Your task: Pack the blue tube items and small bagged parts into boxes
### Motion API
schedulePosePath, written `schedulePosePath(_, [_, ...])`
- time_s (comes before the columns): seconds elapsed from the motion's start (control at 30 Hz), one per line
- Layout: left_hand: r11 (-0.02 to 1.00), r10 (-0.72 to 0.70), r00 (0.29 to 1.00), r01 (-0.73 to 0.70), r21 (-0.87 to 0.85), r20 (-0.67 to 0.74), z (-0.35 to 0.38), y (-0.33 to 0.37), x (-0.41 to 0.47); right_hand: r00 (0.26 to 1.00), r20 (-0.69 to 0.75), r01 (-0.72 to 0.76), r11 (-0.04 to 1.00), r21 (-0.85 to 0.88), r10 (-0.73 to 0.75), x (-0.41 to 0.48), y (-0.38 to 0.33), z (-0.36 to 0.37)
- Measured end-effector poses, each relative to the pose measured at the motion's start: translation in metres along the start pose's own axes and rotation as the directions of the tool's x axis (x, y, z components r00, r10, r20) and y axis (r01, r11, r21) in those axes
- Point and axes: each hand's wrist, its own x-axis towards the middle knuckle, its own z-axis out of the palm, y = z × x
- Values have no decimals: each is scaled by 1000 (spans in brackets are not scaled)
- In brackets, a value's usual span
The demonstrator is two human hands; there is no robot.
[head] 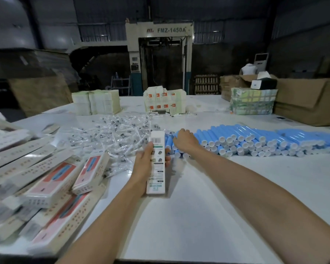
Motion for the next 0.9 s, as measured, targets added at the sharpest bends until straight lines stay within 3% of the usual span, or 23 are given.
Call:
schedulePosePath(0.17, [992,-29,989,47,-120,143,7,-6,4,997,77,6,999,-42,-3,-8,-5,-2])
schedulePosePath(0.27, [989,-26,974,58,-134,227,9,-8,2,997,5,-71,988,138,71,-17,-3,-17])
schedulePosePath(0.33, [991,-35,955,72,-114,293,9,-8,0,991,-71,-78,921,381,113,-26,2,-35])
schedulePosePath(0.4, [992,-37,945,74,-102,325,8,-7,0,985,-83,-51,723,689,149,-36,7,-53])
schedulePosePath(0.5, [994,-24,938,60,-94,345,9,-5,0,990,-41,-13,383,924,132,-54,15,-76])
schedulePosePath(0.6, [999,-16,927,31,-33,376,9,-5,0,998,-59,60,-51,997,7,-68,16,-92])
schedulePosePath(0.67, [1000,-7,924,18,-23,381,10,-5,1,993,-115,105,-198,975,-40,-75,12,-102])
schedulePosePath(0.77, [999,14,922,-1,-34,386,11,-4,0,982,-171,158,-144,977,-82,-86,1,-108])
schedulePosePath(0.9, [998,49,918,-33,-48,394,12,-4,-2,977,-185,205,259,944,-103,-97,-6,-103])
